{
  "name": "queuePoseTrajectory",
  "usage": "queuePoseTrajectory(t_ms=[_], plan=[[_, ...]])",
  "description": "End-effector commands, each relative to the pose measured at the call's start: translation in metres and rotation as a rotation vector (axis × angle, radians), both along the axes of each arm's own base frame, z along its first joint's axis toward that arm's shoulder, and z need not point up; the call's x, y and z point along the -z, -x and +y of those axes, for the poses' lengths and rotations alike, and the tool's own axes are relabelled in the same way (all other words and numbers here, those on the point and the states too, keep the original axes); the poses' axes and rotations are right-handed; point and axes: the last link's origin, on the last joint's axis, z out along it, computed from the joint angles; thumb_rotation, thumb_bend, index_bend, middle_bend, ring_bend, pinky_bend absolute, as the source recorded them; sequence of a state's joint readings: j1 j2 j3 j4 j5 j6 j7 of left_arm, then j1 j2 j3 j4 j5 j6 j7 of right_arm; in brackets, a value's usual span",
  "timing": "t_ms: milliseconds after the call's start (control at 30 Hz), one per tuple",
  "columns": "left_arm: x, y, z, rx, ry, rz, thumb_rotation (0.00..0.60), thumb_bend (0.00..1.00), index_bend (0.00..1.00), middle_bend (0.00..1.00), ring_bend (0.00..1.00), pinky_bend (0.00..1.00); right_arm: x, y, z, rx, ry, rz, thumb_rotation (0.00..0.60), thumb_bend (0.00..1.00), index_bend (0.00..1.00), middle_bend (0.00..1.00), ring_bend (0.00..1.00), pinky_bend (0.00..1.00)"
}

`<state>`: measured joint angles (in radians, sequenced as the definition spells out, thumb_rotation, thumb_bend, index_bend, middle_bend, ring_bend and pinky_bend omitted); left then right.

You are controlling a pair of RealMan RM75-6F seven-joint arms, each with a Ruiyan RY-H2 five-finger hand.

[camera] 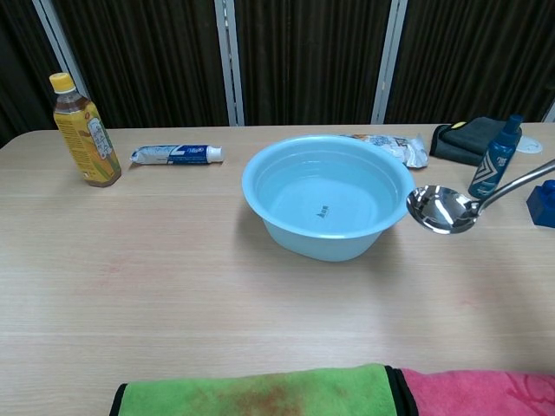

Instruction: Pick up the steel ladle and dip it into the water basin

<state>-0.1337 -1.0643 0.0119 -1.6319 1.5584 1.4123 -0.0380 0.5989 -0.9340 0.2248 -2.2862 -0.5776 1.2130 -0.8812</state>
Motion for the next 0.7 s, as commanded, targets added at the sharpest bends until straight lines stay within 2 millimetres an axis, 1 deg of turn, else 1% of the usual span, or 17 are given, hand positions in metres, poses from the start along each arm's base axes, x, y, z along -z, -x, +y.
queuePoseTrajectory(t_ms=[33,100,300,467,700], plan=[[0.001,-0.001,0.001,0.004,0.004,0.006,0.6,0.32,0.0,0.0,0.0,0.0,-0.002,-0.013,-0.007,-0.013,-0.021,-0.012,0.6,0.77,0.68,0.01,0.0,0.0],[0.002,-0.001,0.001,0.001,0.009,0.002,0.6,0.32,0.0,0.0,0.0,0.0,0.001,-0.017,-0.011,-0.019,-0.034,-0.007,0.6,0.77,0.68,0.02,0.0,0.0],[0.0,0.001,0.002,-0.011,0.0,-0.002,0.6,0.32,0.0,0.0,0.0,0.0,0.018,-0.033,-0.025,-0.04,-0.079,-0.01,0.6,0.77,0.68,0.02,0.0,0.0],[-0.002,0.006,0.007,-0.038,-0.017,0.002,0.6,0.32,0.0,0.0,0.0,0.0,0.032,-0.045,-0.035,-0.055,-0.104,-0.003,0.6,0.77,0.68,0.02,0.0,0.0],[-0.005,0.008,0.013,-0.058,-0.027,-0.014,0.6,0.32,0.0,0.0,0.0,0.0,0.049,-0.056,-0.048,-0.047,-0.122,-0.015,0.6,0.77,0.68,0.02,0.0,0.0]])
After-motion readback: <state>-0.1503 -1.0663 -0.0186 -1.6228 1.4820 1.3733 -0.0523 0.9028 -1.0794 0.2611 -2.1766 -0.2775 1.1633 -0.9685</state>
